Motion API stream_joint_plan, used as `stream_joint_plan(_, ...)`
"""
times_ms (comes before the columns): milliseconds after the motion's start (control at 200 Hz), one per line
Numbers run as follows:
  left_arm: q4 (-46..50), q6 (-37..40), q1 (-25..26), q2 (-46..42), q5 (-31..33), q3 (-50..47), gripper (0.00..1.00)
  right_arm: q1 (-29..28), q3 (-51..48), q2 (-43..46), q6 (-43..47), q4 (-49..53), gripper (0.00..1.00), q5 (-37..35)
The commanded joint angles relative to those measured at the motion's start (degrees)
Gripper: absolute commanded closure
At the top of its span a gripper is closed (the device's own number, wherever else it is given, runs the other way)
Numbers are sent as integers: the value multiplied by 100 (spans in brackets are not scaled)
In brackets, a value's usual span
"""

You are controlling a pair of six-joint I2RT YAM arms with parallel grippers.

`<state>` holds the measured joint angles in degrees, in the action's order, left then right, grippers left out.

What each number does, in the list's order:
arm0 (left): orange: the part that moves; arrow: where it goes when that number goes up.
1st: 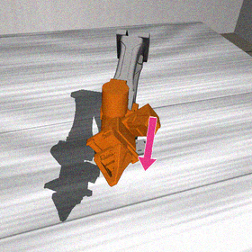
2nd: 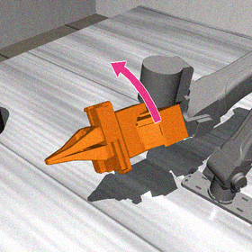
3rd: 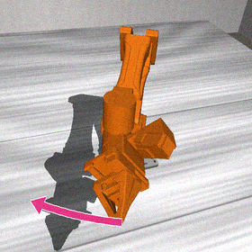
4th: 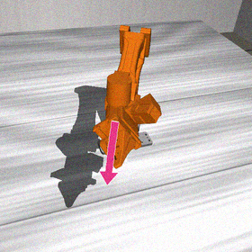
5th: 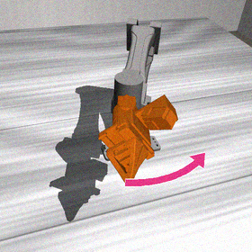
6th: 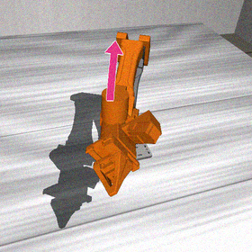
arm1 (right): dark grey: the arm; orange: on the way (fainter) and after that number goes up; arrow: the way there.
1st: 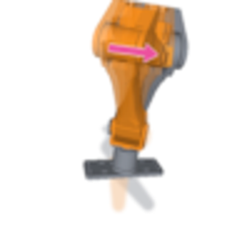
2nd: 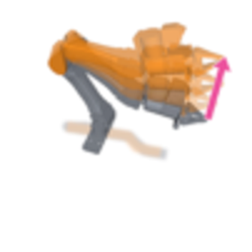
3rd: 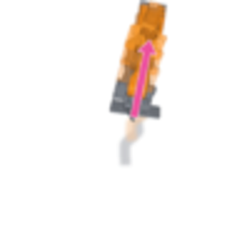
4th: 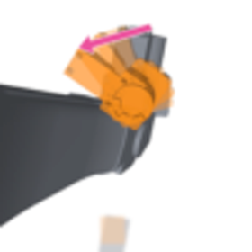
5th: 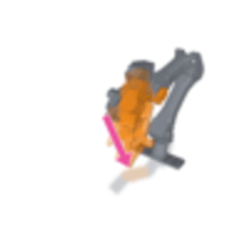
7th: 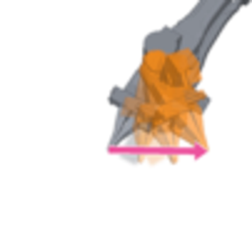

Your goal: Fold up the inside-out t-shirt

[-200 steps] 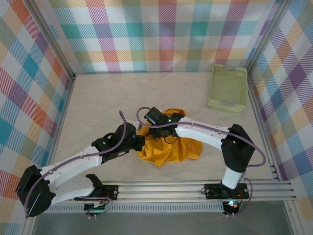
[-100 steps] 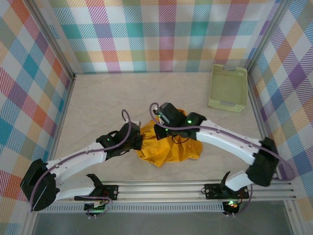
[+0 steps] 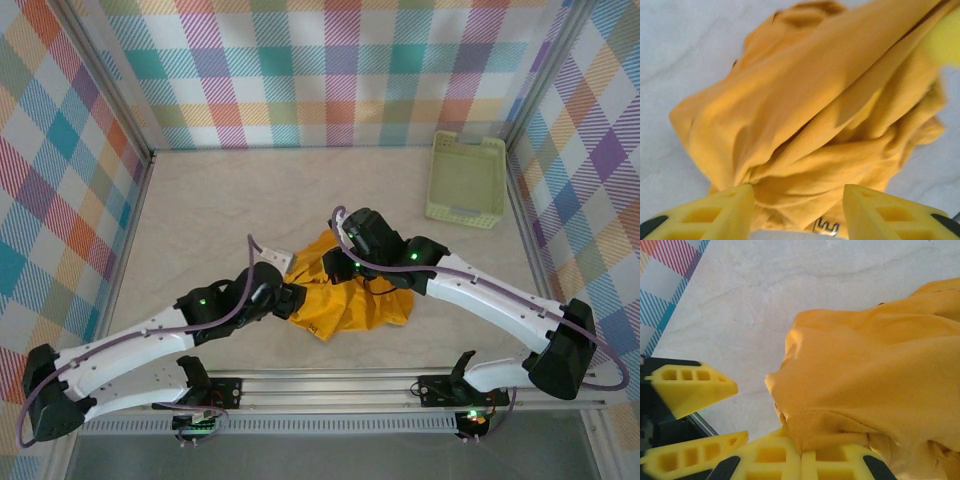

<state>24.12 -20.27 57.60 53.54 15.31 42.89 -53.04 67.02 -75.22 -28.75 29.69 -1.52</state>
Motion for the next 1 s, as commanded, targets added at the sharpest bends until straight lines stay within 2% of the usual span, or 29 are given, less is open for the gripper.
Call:
stream_joint_plan(0, -502, -69, 239, 109, -61, -66, 53, -11, 124, -58, -122, -286, 100, 180)
stream_joint_plan(110, -1023, -116, 304, 435, -310, 41, 64, -50, 207, -114, -123, -386, 100, 533)
stream_joint_plan(210, -1493, -142, 304, 584, -565, 15, 65, -130, 257, -143, -122, -395, 100, 591)
stream_joint_plan(365, -1407, -199, 300, 877, -71, 153, 63, -162, 182, -37, -122, -450, 100, 603)
stream_joint_plan(440, -1348, -280, 280, 982, 120, 200, 70, -167, 146, -17, -122, -458, 100, 609)
stream_joint_plan(620, -1439, -406, 216, 1163, 141, 176, 80, -181, 59, 47, -148, -582, 100, 752)
stream_joint_plan(690, -1480, -422, 208, 1159, 116, 167, 87, -181, 8, 86, -148, -541, 100, 555)
stream_joint_plan(825, -1296, -417, 215, 1108, 99, 274, 97, -164, 90, 15, -46, -83, 100, -352)
stream_joint_plan(885, -1174, -419, 214, 1033, 65, 344, 100, -114, 143, -107, 27, 88, 100, -700)
stream_joint_plan(995, -1013, -415, 215, 834, 7, 416, 100, -2, 129, -304, 115, 109, 100, -837)
